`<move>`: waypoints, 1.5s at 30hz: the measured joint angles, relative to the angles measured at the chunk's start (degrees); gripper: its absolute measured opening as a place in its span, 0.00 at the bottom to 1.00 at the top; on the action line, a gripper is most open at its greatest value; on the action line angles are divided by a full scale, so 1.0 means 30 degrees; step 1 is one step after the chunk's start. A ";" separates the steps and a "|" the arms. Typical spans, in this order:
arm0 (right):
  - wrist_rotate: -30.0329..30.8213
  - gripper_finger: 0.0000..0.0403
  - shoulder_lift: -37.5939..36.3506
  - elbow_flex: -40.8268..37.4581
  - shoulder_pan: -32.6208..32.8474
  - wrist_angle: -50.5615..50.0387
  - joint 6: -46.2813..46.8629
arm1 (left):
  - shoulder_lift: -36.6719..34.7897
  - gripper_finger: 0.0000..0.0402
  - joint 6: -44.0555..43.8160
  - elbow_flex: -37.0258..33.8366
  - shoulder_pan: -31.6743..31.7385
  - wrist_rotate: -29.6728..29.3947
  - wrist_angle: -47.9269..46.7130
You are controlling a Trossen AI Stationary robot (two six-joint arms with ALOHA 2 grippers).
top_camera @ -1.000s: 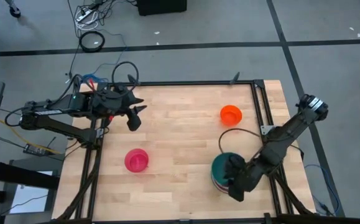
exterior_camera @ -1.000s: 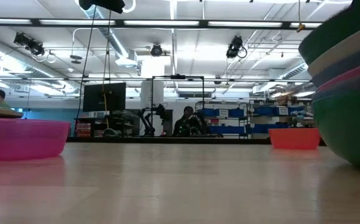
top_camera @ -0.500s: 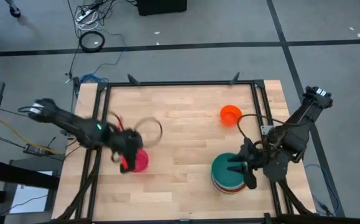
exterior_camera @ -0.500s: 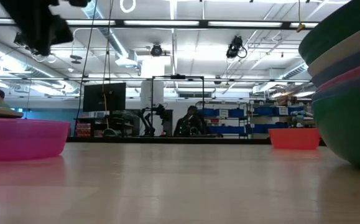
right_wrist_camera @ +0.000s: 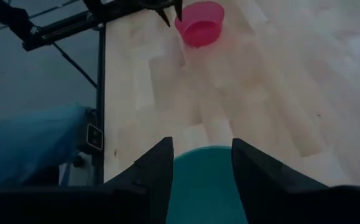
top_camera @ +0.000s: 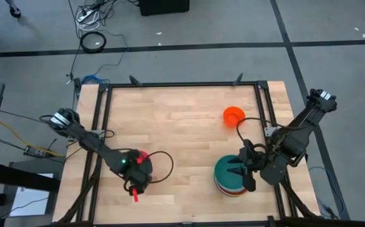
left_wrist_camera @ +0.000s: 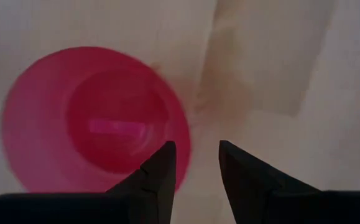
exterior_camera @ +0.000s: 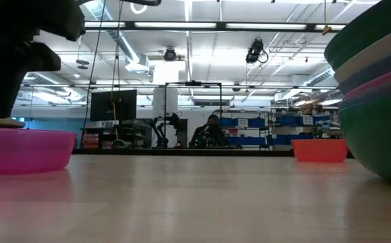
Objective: Nest bowls inside each other
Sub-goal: Stack the light pink bowl on top of the green bowl
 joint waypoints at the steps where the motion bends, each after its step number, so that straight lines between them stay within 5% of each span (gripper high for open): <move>1: -0.0012 0.37 0.0000 0.0000 0.0000 0.0027 -0.0007 | 0.0145 0.33 -0.0080 0.0000 -0.0036 -0.0224 -0.0209; 18: -0.0187 0.37 0.0000 0.0000 0.0000 0.0136 -0.0002 | 0.0532 0.33 -0.0334 -0.0495 -0.0131 -0.0266 0.1119; 28: -0.0005 0.37 0.0000 0.0000 -0.0102 0.0114 0.0008 | 0.3019 0.32 0.0155 -0.0532 -0.0123 -0.0666 0.1114; 34: 0.0183 0.36 0.0000 0.0000 -0.0719 -0.0601 -0.0143 | 0.3459 0.05 0.1077 -0.0533 -0.0116 -0.0783 0.1718; 41: 0.0509 0.32 0.0007 0.0000 -0.1405 -0.2595 0.0382 | 0.3103 0.01 0.1536 -0.0340 -0.0020 -0.2023 0.1542; 45: 0.1964 0.30 -0.0029 0.0000 -0.1746 -0.5886 0.3314 | 0.2268 0.01 0.3457 0.1631 0.0452 -0.4552 0.0916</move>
